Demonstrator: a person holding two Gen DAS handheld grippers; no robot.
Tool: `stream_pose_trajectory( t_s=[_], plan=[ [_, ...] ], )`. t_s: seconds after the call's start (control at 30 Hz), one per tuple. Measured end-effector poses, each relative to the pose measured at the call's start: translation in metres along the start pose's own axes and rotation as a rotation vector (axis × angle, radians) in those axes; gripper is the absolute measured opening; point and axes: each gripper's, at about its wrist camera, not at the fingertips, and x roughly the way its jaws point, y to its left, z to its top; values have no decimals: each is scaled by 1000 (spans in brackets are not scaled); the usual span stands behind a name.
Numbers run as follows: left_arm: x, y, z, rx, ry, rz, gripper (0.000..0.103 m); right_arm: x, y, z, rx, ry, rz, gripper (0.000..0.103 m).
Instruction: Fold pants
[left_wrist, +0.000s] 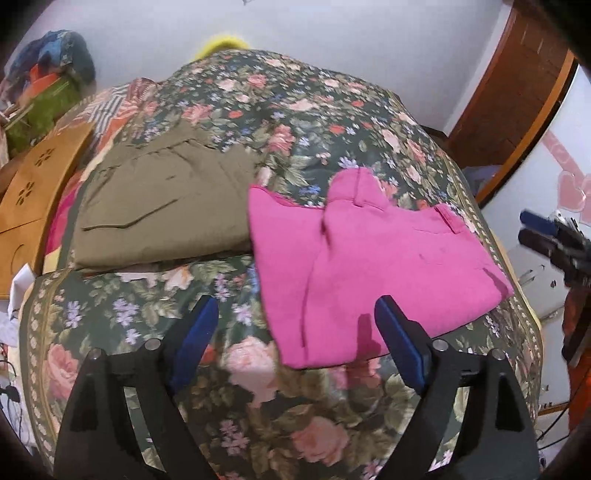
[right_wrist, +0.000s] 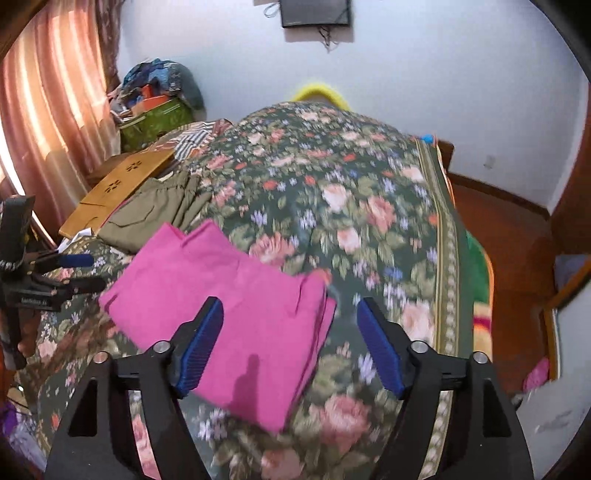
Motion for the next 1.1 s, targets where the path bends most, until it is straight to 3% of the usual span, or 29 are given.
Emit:
stream_pose_trajectory(
  t_s=[0.4,0.8,1.0,1.1],
  plan=[
    [36,-1,-5,-27,78,-69,88,40,-15,-45,136,110,73,74],
    [58,4,12,-47,98,-137,88,78,-37,-50,285,166,200,74],
    [67,4,20,-38,94,-139,88,87,-42,-48,274,179,237,74],
    [72,3,24,-37,94,-145,87,90,-44,-46,270,178,246,65]
  ],
)
